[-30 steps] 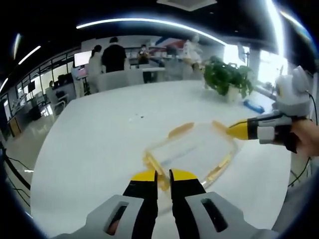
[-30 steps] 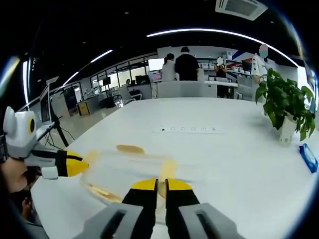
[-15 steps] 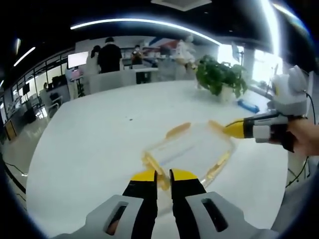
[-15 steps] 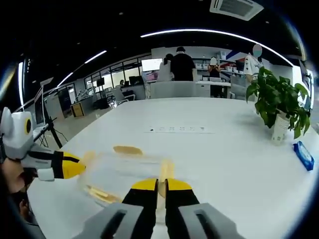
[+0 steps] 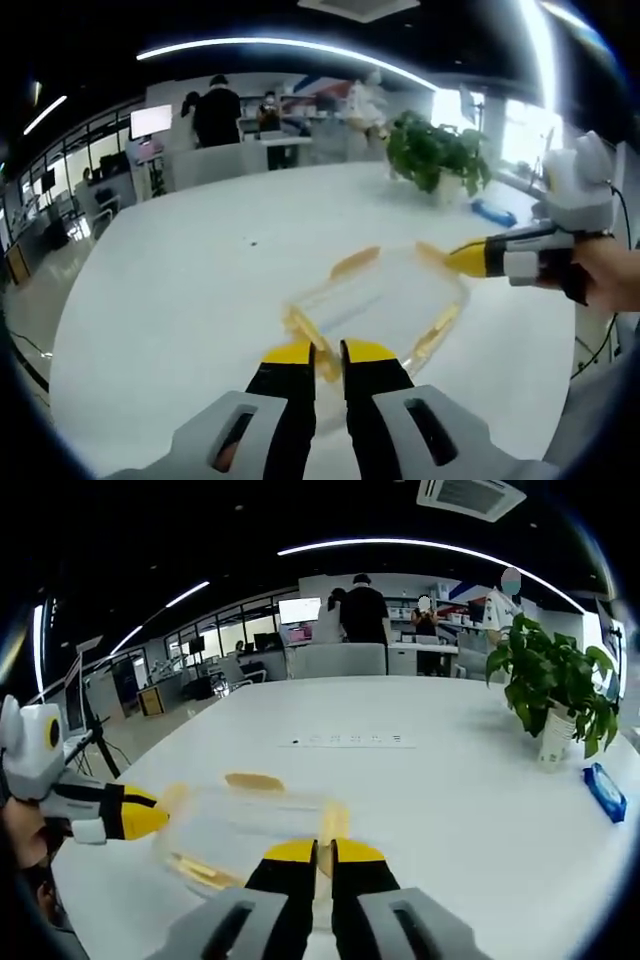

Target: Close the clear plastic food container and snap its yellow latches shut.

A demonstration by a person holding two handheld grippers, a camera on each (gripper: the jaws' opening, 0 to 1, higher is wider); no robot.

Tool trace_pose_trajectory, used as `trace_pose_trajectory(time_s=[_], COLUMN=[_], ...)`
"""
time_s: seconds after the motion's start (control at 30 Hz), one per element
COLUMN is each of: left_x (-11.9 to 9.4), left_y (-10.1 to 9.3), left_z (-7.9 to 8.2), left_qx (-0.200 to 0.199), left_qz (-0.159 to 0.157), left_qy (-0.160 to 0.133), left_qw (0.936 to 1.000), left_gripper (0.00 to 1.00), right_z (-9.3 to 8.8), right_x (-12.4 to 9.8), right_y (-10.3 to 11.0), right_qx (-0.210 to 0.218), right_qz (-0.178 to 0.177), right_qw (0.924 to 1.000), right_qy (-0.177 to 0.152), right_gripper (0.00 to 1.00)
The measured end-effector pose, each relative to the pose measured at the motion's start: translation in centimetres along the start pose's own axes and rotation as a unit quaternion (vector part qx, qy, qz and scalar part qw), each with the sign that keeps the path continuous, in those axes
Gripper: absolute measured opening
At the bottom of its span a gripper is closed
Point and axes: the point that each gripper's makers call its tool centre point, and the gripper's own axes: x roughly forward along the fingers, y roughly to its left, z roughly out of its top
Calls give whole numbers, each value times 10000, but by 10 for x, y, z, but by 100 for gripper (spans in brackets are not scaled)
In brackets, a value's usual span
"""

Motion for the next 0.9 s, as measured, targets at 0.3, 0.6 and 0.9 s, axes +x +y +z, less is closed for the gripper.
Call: trace_pose_trajectory(time_s=[0.3,0.6,0.9], left_x=[2,5,8], left_y=[-2,-6,-9], left_z=[1,-1,-4], left_qx=[-41,-73,-15], left_qz=[-15,-46,-86], left_qy=[-12,6,40], left_qw=[10000,10000,10000], left_gripper=[7,6,7], right_z=[0,-3,-6], right_x=[1,-1,0], right_y=[-4,-11,-14], right_qx=[-3,39,46], right_qz=[-38,-136,-167], right_qw=[10000,9999,9998], right_qy=[8,10,34], right_gripper=[1,0,0])
